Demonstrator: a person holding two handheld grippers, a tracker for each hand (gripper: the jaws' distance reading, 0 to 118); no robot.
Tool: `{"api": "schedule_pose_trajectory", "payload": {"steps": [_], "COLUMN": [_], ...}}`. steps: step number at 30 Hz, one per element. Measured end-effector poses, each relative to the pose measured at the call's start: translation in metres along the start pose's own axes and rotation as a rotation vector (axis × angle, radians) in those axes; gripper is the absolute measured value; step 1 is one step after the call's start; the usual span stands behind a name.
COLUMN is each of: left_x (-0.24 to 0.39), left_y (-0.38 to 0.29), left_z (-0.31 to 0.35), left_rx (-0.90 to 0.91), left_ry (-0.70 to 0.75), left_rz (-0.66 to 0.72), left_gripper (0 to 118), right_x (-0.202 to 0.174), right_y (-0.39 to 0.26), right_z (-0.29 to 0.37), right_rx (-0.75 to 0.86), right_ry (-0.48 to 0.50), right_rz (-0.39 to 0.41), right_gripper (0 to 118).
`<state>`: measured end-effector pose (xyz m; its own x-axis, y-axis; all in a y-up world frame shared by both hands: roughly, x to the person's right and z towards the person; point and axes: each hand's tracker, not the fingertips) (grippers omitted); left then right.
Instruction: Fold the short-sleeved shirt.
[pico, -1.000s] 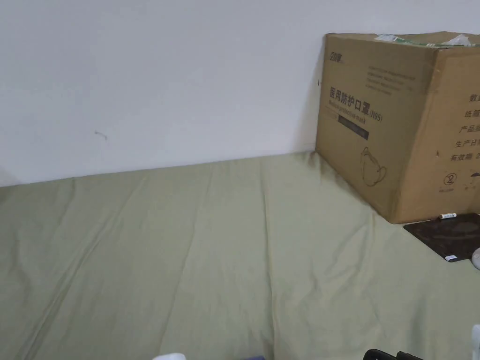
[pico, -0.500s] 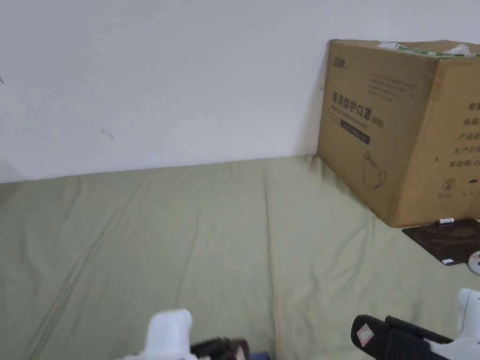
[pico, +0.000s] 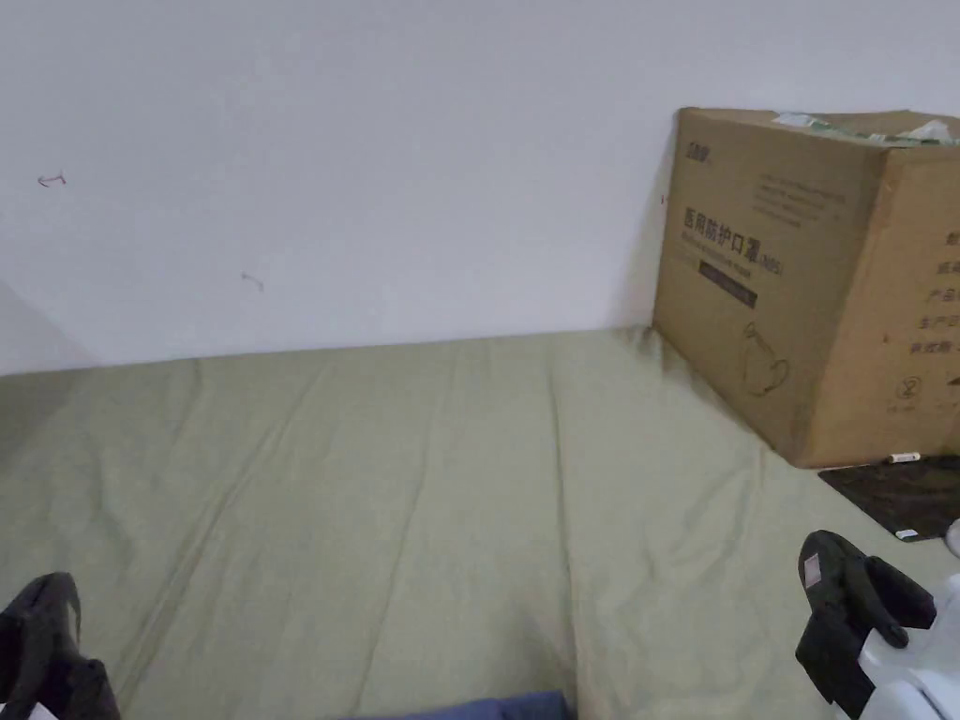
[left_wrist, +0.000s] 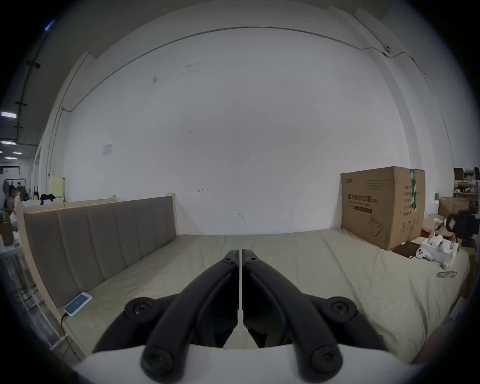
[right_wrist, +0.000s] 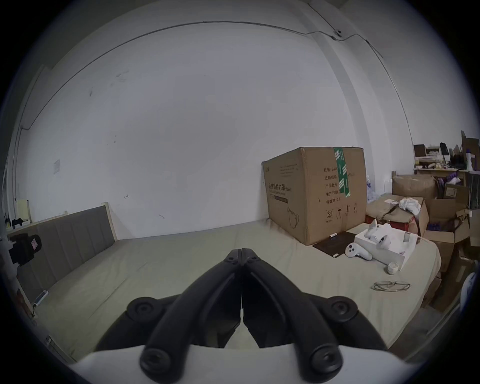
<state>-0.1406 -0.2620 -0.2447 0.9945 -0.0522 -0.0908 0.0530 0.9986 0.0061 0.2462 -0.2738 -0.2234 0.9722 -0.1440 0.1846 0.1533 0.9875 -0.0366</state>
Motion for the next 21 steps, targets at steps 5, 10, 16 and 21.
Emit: {"api": "schedule_pose_trajectory", "payload": {"steps": [5,10,16,21], "left_x": [-0.002,-0.007,-0.021,-0.06], "left_y": [0.004,0.002,-0.023,-0.064], "left_z": [0.0,-0.007,-0.023,-0.061], "left_rx": [0.023,-0.059,-0.228,-0.527], "left_ry": [0.006,-0.108,-0.175,-0.346], "left_rz": [-0.009,-0.047,-0.004,0.224], "left_gripper": [2,2,2,3], "right_x": [-0.01,-0.032,-0.081,-0.044], "right_y": [0.011,-0.009,-0.129,-0.187], "right_z": [0.005,-0.034,-0.108,-0.142], "right_rx": [0.034,-0.401,-1.006,-1.192], "right_ry": [0.044,0.564,0.676,0.594], "right_rz": [0.047,-0.023,0.021,-0.252], "right_gripper": [0,0,0,0]}}
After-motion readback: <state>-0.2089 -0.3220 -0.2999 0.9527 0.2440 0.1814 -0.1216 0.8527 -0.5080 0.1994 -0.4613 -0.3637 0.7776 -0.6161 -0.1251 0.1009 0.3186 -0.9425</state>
